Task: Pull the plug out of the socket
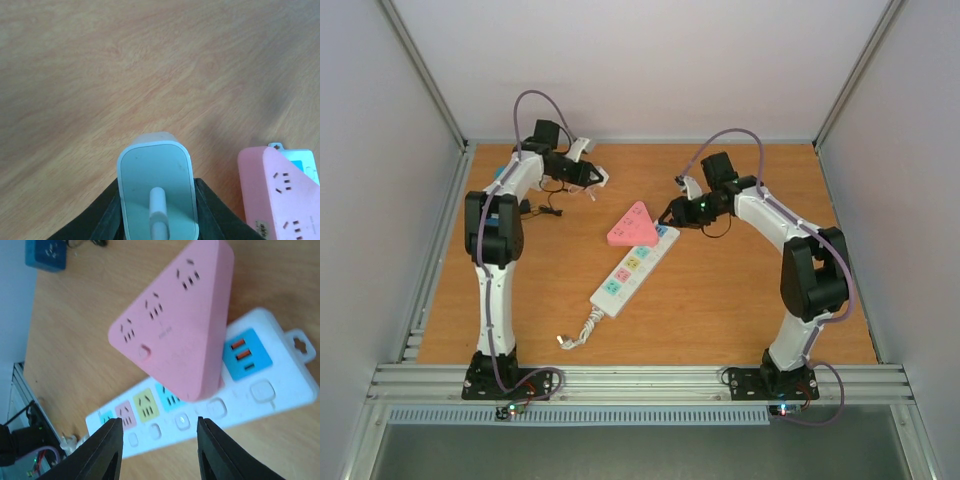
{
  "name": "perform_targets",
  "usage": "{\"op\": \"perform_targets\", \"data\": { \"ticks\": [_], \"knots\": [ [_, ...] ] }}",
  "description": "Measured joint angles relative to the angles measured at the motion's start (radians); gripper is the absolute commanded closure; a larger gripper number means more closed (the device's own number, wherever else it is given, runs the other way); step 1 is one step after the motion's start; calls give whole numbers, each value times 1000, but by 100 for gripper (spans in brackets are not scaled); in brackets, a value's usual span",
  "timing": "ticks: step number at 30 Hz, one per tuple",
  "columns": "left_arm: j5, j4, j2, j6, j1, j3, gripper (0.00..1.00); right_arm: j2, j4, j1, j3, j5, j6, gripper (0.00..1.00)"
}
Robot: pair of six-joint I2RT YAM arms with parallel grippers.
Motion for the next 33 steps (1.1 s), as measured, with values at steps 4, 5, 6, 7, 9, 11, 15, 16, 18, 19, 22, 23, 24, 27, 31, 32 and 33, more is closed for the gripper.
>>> {"op": "perform_targets", "data": {
  "ticks": [4,5,6,7,9,11,15,16,18,19,22,23,24,27,31,32,33],
  "knots": [
    [18,-14,55,-6,0,22,85,-43,-1,-7,-79,8,-13,55],
    [22,-15,66,-8,0,27,83,-54,0,-8,-98,10,-16,53],
    [24,-15,74,-11,2,30,83,-63,0,-9,-114,11,-18,53],
    [29,-15,82,-14,3,32,81,-69,0,-12,-129,11,-18,52],
    [32,-16,96,-21,5,36,74,-74,0,-14,-151,11,-21,48],
    [35,-16,109,-27,9,44,66,-75,0,-17,-166,11,-23,44],
    [35,-17,122,-47,29,48,44,-75,1,-32,-188,1,-24,36],
    [32,-18,124,-50,34,48,38,-74,2,-40,-193,-7,-23,34],
    [26,-18,124,-54,42,48,26,-67,4,-60,-201,-32,-16,31],
    [23,-17,124,-55,44,48,22,-61,7,-71,-204,-48,-12,30],
    [11,-8,118,-50,51,37,13,-36,11,-110,-206,-94,7,26],
    [5,1,108,-48,51,18,11,-27,14,-119,-208,-107,11,26],
    [-2,4,93,-43,51,-6,10,-20,17,-128,-209,-116,17,25],
    [-31,20,21,-18,51,-94,9,-9,28,-137,-223,-141,31,24],
    [-63,28,-108,42,48,-178,14,4,36,-137,-241,-173,42,24],
    [-66,29,-135,58,47,-188,17,8,37,-136,-243,-178,44,24],
    [-70,36,-171,81,47,-205,22,14,40,-136,-245,-184,47,24]
  ]
}}
